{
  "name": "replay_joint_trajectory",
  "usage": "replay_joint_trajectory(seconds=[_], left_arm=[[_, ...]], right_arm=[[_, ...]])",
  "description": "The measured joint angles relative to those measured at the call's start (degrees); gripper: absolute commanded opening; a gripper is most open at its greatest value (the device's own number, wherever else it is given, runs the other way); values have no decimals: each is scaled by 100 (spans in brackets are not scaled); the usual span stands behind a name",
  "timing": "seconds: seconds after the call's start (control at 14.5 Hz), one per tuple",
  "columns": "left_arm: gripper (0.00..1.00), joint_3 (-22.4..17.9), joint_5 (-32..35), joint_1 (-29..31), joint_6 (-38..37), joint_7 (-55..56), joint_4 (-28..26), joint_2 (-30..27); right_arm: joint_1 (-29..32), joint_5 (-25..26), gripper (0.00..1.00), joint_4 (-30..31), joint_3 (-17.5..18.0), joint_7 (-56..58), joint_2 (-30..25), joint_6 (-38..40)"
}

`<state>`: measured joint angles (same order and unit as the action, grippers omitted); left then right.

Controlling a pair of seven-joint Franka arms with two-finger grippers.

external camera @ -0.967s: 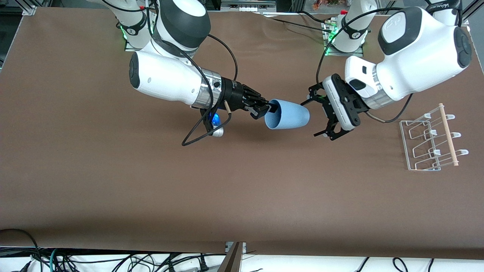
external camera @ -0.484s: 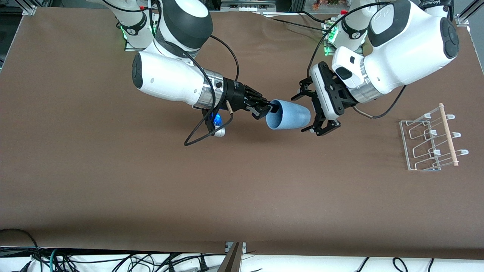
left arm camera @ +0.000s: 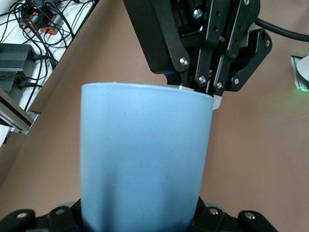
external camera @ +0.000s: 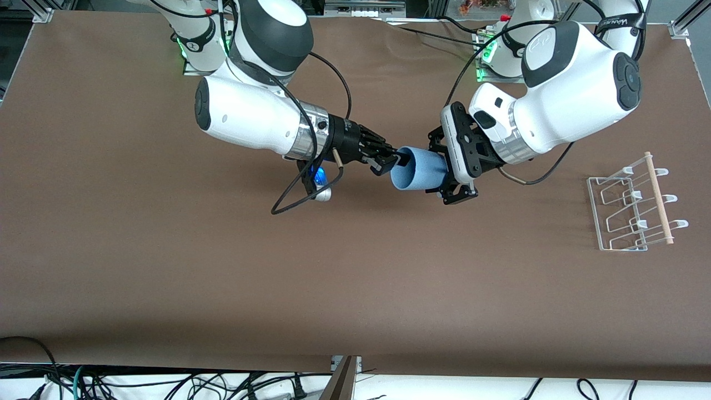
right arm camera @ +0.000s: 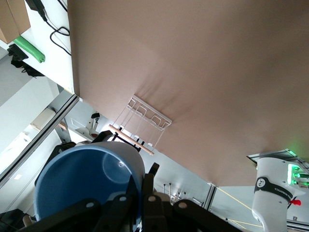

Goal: Transfer cup to left arm and place on rack
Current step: 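Open the right gripper and withdraw while the left gripper holds the cup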

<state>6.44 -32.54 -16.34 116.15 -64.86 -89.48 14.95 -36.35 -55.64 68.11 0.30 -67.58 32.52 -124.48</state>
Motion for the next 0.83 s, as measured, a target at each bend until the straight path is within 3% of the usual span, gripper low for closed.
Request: replay_joint_trajectory(seconds=[0.28,0.35,0.41,0.48,0.83], left_arm=[[17,-4,0,0,0,-11,18,0],[18,-6,0,0,0,-15,25,0],[18,-7,0,0,0,-16,31,0],[18,-7,0,1,-2,-16,38,0],[18,-20,0,5,-56,-16,68,-1]], right_arm=[[0,-3,2,-9,0,-3,-1,-13],[0,-6,40,-13,0,-3,-1,-19],[1,-8,89,-15,0,-4,-1,-23],[4,-8,98,-15,-6,-4,-1,-41],[184,-8,99,-70,-59,-3,-30,29]])
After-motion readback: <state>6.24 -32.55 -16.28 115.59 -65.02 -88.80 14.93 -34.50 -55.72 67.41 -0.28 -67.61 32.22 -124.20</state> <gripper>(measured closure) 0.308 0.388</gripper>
